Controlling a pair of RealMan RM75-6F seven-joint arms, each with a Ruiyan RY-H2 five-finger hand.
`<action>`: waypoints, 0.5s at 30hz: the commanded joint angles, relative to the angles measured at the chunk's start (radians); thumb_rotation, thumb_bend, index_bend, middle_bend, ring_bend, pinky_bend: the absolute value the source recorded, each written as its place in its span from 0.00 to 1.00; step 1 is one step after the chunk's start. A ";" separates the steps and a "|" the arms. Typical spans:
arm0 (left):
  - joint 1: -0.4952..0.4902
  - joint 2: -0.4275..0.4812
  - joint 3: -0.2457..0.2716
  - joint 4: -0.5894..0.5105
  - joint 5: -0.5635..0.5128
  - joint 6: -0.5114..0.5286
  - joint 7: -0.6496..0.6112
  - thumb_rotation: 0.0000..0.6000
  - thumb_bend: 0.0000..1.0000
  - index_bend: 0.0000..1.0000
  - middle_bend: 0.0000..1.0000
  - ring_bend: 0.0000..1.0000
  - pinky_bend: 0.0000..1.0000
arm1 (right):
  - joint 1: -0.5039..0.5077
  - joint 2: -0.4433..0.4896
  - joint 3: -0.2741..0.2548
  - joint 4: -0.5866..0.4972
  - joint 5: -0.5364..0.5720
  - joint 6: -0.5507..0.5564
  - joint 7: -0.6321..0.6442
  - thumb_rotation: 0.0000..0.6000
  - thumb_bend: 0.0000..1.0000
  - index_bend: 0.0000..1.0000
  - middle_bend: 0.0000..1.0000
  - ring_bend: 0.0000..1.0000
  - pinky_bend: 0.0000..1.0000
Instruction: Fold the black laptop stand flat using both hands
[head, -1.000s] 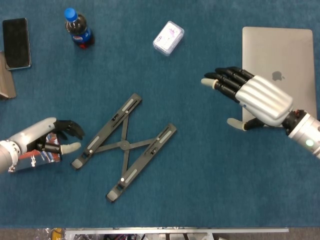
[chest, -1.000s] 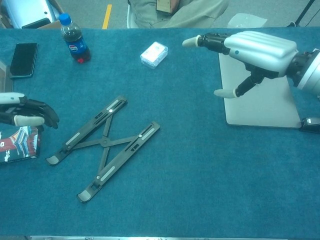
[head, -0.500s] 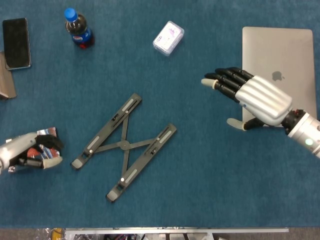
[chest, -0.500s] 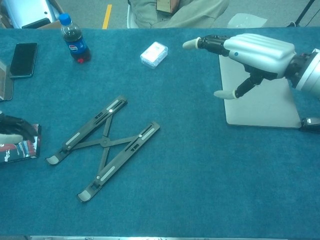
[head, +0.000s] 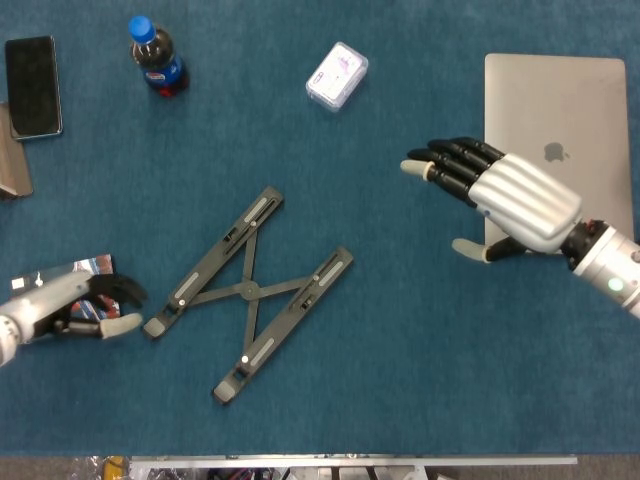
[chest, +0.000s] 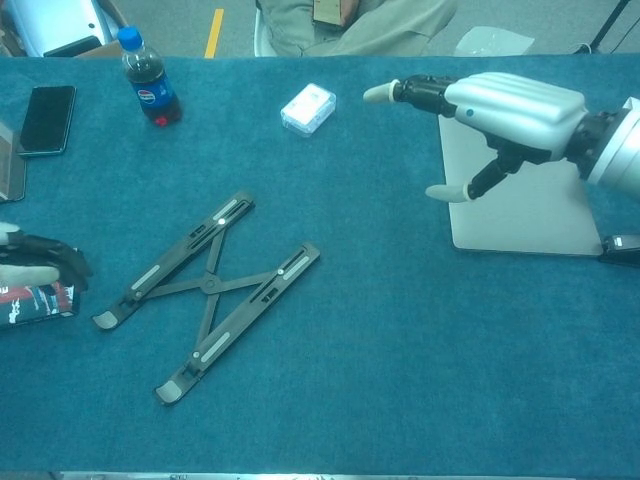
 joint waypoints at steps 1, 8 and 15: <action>-0.014 -0.021 -0.023 0.003 -0.002 -0.015 0.002 0.45 0.25 0.21 0.25 0.19 0.21 | 0.000 0.001 -0.002 -0.005 -0.004 0.001 -0.004 1.00 0.23 0.00 0.08 0.00 0.10; -0.019 -0.092 -0.073 0.038 -0.033 -0.034 -0.033 0.44 0.25 0.21 0.24 0.18 0.21 | 0.005 -0.001 -0.017 -0.028 -0.024 -0.013 -0.024 1.00 0.23 0.00 0.08 0.00 0.10; -0.027 -0.127 -0.110 0.069 -0.054 -0.050 -0.003 0.44 0.25 0.21 0.24 0.17 0.21 | 0.029 -0.048 -0.035 -0.031 -0.067 -0.046 -0.054 1.00 0.23 0.00 0.08 0.00 0.10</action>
